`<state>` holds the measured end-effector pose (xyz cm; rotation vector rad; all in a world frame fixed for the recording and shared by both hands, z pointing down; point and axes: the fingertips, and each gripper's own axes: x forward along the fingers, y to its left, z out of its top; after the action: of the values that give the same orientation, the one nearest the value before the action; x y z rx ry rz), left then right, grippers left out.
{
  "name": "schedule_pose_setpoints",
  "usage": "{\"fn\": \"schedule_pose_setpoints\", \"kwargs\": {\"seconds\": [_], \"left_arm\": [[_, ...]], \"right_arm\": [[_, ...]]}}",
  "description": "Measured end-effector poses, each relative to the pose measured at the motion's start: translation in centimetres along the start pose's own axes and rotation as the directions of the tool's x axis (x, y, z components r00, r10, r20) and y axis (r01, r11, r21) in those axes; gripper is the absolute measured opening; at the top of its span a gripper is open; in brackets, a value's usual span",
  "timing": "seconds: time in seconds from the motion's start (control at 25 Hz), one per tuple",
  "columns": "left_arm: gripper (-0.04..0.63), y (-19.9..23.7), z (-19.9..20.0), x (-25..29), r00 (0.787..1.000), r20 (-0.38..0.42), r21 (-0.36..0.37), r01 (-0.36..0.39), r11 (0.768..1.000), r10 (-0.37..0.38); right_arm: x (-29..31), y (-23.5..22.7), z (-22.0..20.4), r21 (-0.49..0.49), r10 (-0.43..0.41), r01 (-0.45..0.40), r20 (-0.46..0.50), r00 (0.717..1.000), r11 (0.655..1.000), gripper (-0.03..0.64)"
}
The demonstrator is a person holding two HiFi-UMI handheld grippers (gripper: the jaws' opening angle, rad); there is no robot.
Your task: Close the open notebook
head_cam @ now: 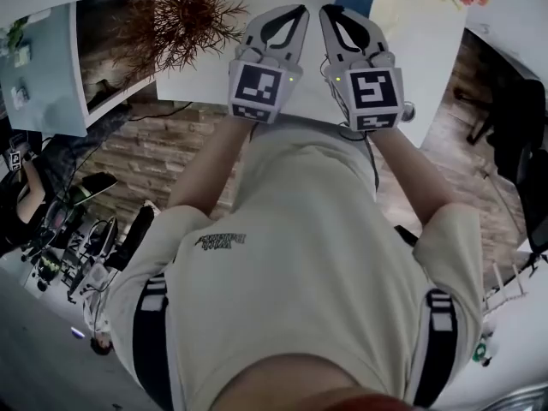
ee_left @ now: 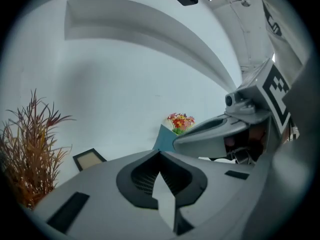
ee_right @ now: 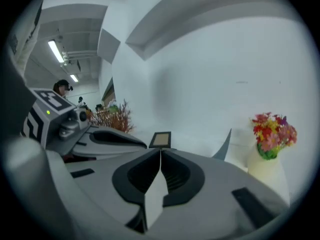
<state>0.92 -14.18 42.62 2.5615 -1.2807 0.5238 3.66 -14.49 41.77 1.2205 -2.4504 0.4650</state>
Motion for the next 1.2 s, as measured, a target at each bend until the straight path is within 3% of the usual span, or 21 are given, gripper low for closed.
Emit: {"fn": "schedule_pose_setpoints", "kwargs": {"seconds": [0.16, 0.52, 0.76, 0.96, 1.2], "left_arm": [[0.014, 0.3, -2.1, 0.3, 0.999, -0.040, -0.011, 0.001, 1.000, -0.002], [0.014, -2.9, -4.4, 2.5, 0.990, -0.102, 0.013, 0.097, 0.995, -0.095], [0.014, -5.4, -5.9, 4.9, 0.976, -0.148, 0.041, 0.166, 0.985, -0.159], [0.014, -6.5, -6.2, 5.8, 0.971, -0.158, 0.064, 0.194, 0.979, -0.182], [0.014, -7.2, -4.6, 4.9, 0.975, -0.127, 0.083, 0.194, 0.978, -0.183]], "right_arm": [[0.5, -1.5, -5.0, 0.028, -0.063, 0.067, -0.119, 0.991, 0.997, 0.009], [-2.7, -8.3, -12.1, 0.110, -0.234, 0.264, -0.233, 0.944, 0.958, 0.009], [-3.4, -10.8, -16.6, 0.153, -0.265, 0.321, -0.301, 0.916, 0.935, 0.009], [-3.9, -11.1, -17.5, 0.194, -0.262, 0.324, -0.288, 0.921, 0.926, 0.009], [-5.5, -10.7, -14.2, 0.213, -0.271, 0.310, -0.194, 0.943, 0.926, 0.005]]}}
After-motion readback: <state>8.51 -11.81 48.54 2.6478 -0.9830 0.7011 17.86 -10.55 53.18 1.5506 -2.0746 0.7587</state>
